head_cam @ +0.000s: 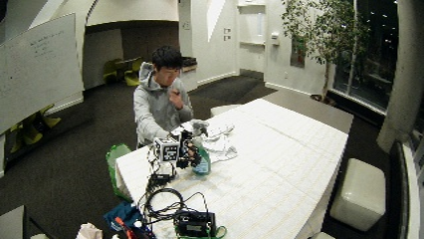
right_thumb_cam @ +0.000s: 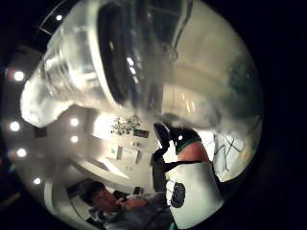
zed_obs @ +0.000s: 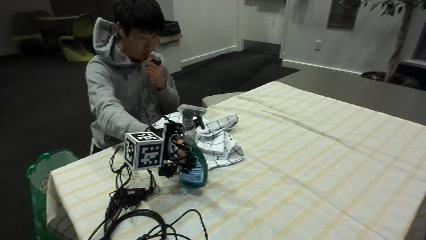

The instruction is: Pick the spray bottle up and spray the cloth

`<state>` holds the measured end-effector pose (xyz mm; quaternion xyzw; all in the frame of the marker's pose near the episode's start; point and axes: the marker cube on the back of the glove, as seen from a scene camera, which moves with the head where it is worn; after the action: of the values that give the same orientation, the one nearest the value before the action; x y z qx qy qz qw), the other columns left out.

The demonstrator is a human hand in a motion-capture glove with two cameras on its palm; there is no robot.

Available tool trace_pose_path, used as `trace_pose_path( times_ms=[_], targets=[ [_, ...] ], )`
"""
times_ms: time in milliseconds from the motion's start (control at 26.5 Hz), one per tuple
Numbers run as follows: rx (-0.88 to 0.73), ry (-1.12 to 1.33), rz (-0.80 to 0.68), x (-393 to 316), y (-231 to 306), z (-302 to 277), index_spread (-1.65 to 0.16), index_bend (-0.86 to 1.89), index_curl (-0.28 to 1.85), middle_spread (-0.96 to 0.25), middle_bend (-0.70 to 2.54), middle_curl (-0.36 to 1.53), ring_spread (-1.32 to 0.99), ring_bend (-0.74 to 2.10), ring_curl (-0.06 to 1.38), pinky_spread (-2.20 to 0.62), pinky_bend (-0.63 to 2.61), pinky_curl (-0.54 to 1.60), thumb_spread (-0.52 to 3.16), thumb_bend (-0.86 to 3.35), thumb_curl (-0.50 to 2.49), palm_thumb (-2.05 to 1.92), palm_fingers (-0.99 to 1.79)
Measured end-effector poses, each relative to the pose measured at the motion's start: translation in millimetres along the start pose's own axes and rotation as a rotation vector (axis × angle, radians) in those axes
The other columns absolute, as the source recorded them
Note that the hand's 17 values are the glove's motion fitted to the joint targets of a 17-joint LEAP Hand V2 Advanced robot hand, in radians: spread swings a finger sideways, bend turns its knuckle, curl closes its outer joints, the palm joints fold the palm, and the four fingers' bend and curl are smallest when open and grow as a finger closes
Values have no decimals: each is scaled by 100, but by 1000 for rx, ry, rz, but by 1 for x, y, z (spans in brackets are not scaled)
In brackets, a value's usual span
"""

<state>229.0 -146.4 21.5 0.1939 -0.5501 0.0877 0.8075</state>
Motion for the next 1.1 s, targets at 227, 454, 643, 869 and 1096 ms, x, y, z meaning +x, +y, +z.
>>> trace_pose_path(
  times_ms=[227,454,643,869,1096],
  targets=[
    [24,-11,14,-2,-6,0,-37,15,16,-9,30,34,-2,50,29,23,53,34,94,0,33,73,37],
    [-23,22,51,-6,-10,-7,-33,21,23,-12,42,38,-8,57,31,15,37,29,98,2,35,83,86],
    [-45,42,70,-8,-3,-9,-30,19,29,-12,39,39,-9,51,33,12,33,31,98,2,36,88,87],
    [-8,27,44,-16,4,-9,-28,13,30,-11,28,38,-9,43,34,12,38,35,98,0,37,91,72],
    [79,-22,28,-19,15,-11,-31,4,26,-9,19,36,-6,37,34,18,50,40,94,-3,37,89,32]
  ],
)
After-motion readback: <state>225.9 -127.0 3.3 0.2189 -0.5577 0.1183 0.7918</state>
